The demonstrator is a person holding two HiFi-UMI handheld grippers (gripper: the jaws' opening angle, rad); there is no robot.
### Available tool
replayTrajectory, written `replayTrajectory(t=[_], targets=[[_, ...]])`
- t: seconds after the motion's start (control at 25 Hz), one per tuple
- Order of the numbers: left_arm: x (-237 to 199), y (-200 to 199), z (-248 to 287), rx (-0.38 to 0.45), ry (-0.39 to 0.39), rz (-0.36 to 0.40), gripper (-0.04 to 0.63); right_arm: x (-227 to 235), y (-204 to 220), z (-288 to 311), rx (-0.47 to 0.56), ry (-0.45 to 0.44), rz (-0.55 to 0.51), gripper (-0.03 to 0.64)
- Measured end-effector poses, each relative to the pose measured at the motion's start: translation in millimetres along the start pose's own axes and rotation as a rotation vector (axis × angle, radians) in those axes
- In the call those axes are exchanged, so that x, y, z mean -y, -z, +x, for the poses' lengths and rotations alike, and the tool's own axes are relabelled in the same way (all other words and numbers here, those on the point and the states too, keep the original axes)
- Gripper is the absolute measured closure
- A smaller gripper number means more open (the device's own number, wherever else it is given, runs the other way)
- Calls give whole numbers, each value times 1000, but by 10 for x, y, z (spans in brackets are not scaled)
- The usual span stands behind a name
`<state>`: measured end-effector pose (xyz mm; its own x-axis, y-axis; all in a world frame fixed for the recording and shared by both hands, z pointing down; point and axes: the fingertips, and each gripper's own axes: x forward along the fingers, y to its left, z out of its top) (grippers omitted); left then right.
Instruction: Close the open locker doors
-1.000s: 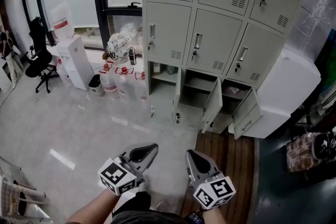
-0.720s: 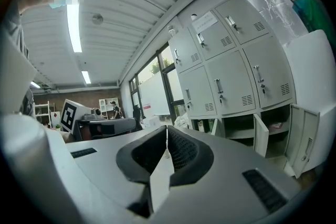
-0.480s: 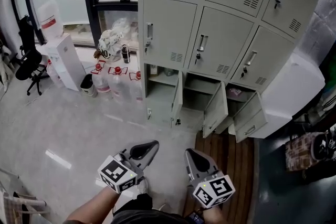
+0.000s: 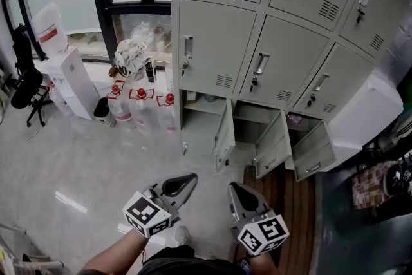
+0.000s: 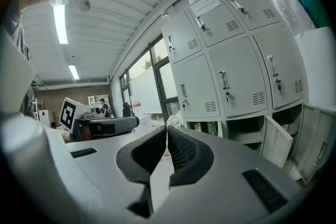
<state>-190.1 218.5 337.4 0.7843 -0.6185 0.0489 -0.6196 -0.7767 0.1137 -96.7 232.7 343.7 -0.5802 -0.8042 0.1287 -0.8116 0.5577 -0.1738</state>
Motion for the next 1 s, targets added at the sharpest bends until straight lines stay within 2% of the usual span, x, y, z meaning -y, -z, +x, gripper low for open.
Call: replayTrajectory(t=[0.28, 0.64, 1.0], targets=[[-507, -14, 9, -6, 18, -1, 586, 13, -27, 470, -6, 30, 13, 601], [-866, -112, 33, 11, 5, -12, 586, 27, -120, 861, -17, 21, 3, 601], [-1175, -73, 342, -12, -22, -25, 586, 356, -102, 1210, -35, -2, 26, 601]])
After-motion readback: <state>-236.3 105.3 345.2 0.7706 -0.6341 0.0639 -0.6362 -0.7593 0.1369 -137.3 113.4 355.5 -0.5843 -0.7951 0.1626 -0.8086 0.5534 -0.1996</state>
